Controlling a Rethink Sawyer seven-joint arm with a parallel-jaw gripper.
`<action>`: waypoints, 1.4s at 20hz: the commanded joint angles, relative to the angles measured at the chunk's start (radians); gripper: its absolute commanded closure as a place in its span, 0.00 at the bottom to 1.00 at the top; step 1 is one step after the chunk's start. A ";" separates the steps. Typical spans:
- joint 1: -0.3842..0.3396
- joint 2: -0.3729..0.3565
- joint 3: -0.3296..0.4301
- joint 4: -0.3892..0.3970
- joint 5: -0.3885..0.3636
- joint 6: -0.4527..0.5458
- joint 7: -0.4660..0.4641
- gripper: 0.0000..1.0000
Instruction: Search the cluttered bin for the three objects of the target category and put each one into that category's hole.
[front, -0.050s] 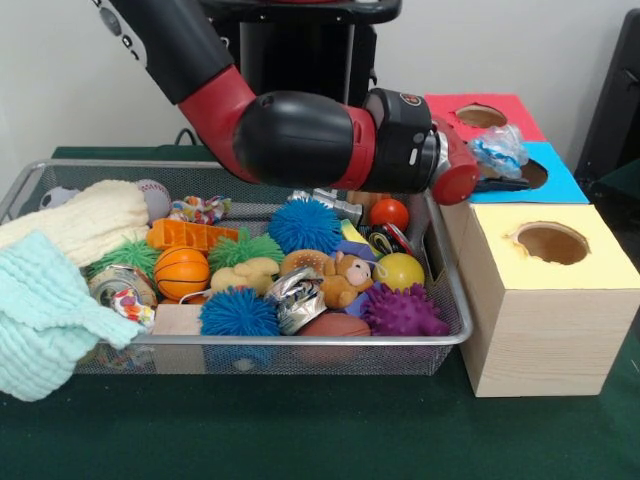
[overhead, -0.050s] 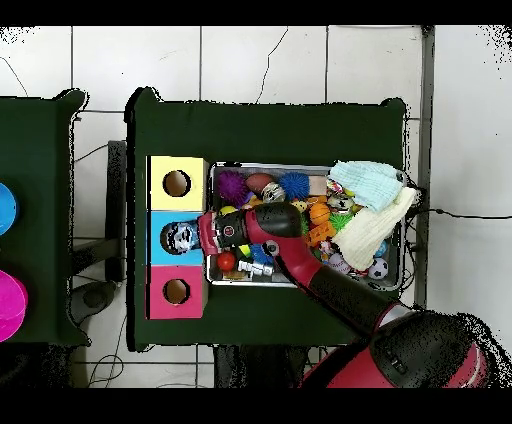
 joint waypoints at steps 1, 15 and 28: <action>0.069 0.019 -0.187 -0.188 -0.068 -0.159 0.046 0.00; 0.231 -0.073 -0.402 -0.253 -0.182 -0.206 0.146 0.00; 0.373 -0.184 -0.605 -0.262 -0.271 -0.177 0.218 0.00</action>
